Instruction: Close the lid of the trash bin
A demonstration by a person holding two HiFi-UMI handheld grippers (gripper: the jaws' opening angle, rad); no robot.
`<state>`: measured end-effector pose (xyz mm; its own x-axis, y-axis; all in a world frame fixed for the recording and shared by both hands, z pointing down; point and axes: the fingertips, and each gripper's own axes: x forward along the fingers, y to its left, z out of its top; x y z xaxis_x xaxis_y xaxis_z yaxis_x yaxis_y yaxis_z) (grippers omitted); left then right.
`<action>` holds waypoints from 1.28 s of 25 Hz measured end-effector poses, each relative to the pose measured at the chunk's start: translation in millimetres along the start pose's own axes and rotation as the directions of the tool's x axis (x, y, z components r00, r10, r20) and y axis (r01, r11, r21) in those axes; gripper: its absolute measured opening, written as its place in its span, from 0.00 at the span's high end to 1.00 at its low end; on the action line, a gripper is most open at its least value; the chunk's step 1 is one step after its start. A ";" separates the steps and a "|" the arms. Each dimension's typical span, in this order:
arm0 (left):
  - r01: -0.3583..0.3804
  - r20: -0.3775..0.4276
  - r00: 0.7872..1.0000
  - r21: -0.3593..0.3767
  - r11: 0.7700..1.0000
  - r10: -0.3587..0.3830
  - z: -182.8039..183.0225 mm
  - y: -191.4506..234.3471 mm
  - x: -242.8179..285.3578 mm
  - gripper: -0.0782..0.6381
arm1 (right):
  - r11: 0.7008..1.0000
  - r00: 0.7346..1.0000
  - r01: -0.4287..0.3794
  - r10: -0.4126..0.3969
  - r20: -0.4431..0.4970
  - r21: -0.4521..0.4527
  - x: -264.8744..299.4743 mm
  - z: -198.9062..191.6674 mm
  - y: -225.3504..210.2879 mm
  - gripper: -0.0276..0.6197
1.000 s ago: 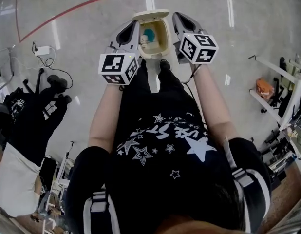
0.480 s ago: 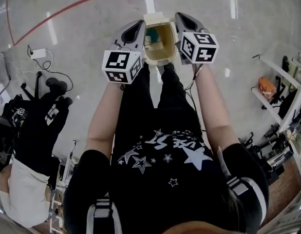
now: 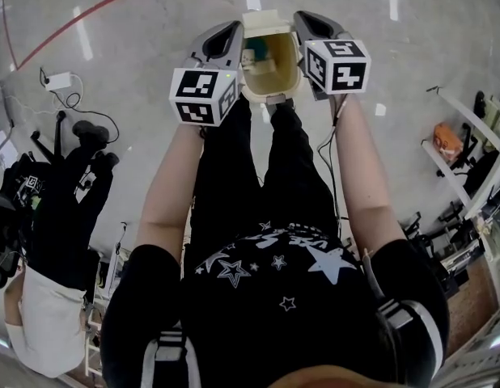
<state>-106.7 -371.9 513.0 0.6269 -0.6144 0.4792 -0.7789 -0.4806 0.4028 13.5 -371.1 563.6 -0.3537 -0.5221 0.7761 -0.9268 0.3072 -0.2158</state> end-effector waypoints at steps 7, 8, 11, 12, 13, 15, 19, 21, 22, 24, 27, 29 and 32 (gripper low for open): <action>0.003 -0.007 1.000 0.008 1.000 -0.003 -8.7 -2.3 10.1 0.88 | 0.999 0.999 -0.033 0.032 -0.008 -0.009 -0.6 -7.8 2.4 0.95; 0.003 -0.009 1.000 0.008 1.000 -0.003 -9.9 -3.9 10.3 0.88 | 0.999 0.999 -0.039 0.039 -0.006 0.004 -1.7 -9.4 2.1 0.95; 0.001 -0.017 1.000 0.004 1.000 -0.001 -17.3 -10.0 6.9 0.88 | 0.997 0.998 -0.058 0.058 -0.002 0.046 -6.7 -17.9 2.6 0.95; 0.000 -0.021 1.000 0.002 1.000 0.000 -20.8 -11.8 5.3 0.88 | 0.997 0.998 -0.062 0.063 -0.005 0.055 -8.0 -21.7 3.2 0.95; -0.001 -0.026 1.000 0.001 1.000 0.001 -24.4 -13.5 4.1 0.88 | 0.996 0.998 -0.066 0.066 -0.012 0.057 -8.8 -26.1 3.9 0.95; -0.003 -0.035 0.999 -0.002 1.000 0.003 -31.7 -16.5 3.3 0.88 | 0.996 0.997 -0.070 0.072 -0.042 0.046 -9.2 -37.5 5.7 0.95; -0.011 -0.058 0.998 -0.003 1.000 0.011 -49.4 -21.9 -2.2 0.88 | 0.995 0.993 -0.084 0.088 -0.079 0.055 -13.6 -66.1 14.2 0.95; -0.019 -0.064 0.998 -0.008 1.000 0.019 -58.6 -24.8 -6.8 0.88 | 0.994 0.991 -0.089 0.094 -0.091 0.065 -17.7 -80.3 17.8 0.95; -0.023 -0.067 0.997 -0.011 1.000 0.023 -63.3 -26.9 -8.8 0.88 | 0.994 0.990 -0.091 0.097 -0.098 0.067 -19.7 -87.1 19.3 0.95; -0.029 -0.078 0.997 -0.017 0.999 0.028 -73.8 -32.4 -12.4 0.88 | 0.993 0.989 -0.095 0.103 -0.109 0.072 -23.8 -100.0 22.0 0.95; -0.037 -0.104 0.994 -0.014 0.999 0.035 -92.0 -42.0 -17.1 0.88 | 0.990 0.986 -0.107 0.118 -0.118 0.094 -30.4 -117.5 26.2 0.95; -0.044 -0.122 0.992 -0.012 0.999 0.042 -104.6 -48.5 -18.4 0.88 | 0.987 0.983 -0.121 0.133 -0.123 0.103 -33.1 -128.2 27.3 0.95; -0.057 -0.143 0.988 -0.014 0.998 0.055 -122.7 -58.5 -18.5 0.88 | 0.984 0.979 -0.146 0.159 -0.126 0.102 -34.6 -141.9 26.8 0.95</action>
<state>-70.6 -255.6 576.2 0.5793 -0.5441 0.6069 -0.8132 -0.4361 0.3853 18.8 -232.0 615.1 -0.4777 -0.3623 0.8004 -0.8730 0.2978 -0.3862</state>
